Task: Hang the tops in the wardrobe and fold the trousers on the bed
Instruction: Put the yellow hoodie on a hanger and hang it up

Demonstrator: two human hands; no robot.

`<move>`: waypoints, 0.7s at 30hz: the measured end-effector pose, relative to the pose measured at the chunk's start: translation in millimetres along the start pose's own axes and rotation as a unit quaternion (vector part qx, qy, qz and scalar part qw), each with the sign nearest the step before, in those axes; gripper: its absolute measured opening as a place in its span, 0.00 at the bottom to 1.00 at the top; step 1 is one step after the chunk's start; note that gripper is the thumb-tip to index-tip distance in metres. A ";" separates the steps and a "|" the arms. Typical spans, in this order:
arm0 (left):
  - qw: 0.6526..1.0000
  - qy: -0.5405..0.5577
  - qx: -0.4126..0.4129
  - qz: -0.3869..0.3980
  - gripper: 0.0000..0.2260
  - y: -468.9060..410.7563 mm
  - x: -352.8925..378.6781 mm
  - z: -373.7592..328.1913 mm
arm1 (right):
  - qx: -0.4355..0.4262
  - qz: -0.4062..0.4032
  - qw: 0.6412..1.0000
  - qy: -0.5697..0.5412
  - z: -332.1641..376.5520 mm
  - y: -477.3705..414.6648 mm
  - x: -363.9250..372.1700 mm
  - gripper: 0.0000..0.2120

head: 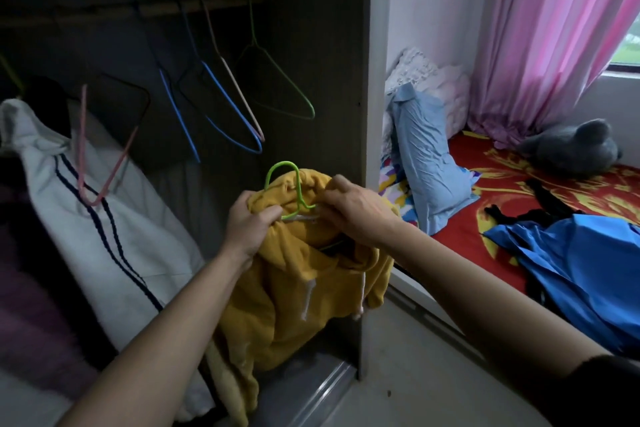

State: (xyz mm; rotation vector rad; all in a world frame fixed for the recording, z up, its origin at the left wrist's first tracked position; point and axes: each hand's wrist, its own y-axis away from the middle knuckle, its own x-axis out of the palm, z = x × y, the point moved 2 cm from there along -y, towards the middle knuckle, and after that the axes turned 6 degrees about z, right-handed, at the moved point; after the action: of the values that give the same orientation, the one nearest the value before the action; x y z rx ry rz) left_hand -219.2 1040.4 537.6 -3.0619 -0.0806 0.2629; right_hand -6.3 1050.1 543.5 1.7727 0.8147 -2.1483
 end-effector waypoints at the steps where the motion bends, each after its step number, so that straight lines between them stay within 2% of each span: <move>1: 1.000 0.003 0.000 -0.002 0.09 0.3 -1.2 -0.8 | -0.011 0.004 0.999 0.032 1.9 -2.4 0.0 0.18; 6: 0.999 -0.007 0.006 -0.038 0.05 1.3 -13.3 -1.8 | -0.065 0.010 0.990 0.127 0.6 -5.6 1.0 0.17; 10: 0.991 -0.095 -0.008 -0.095 0.11 -3.5 -33.4 -0.4 | -0.040 0.031 0.987 0.155 -16.1 0.3 0.6 0.24; 12: 0.981 -0.153 -0.025 -0.119 0.15 -6.5 -49.2 1.8 | -0.024 0.045 0.987 0.153 -25.0 7.1 2.8 0.23; 16: 0.950 -0.275 -0.047 -0.141 0.17 -7.9 -72.1 5.3 | -0.023 0.032 0.996 0.078 -18.5 12.4 10.0 0.18; 19: 0.904 -0.403 0.032 -0.137 0.16 -6.6 -82.0 5.8 | -0.020 -0.019 0.998 -0.053 -6.3 12.0 11.7 0.16; 21: 0.872 -0.466 0.082 -0.130 0.17 -7.2 -86.4 0.5 | -0.019 -0.013 0.992 -0.124 -1.4 11.4 12.6 0.15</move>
State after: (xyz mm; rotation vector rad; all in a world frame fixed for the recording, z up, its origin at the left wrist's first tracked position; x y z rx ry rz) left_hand -304.7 1042.6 552.2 -2.4148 -0.4741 1.5745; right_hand -2.3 1043.7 528.2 1.4443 0.8126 -2.2944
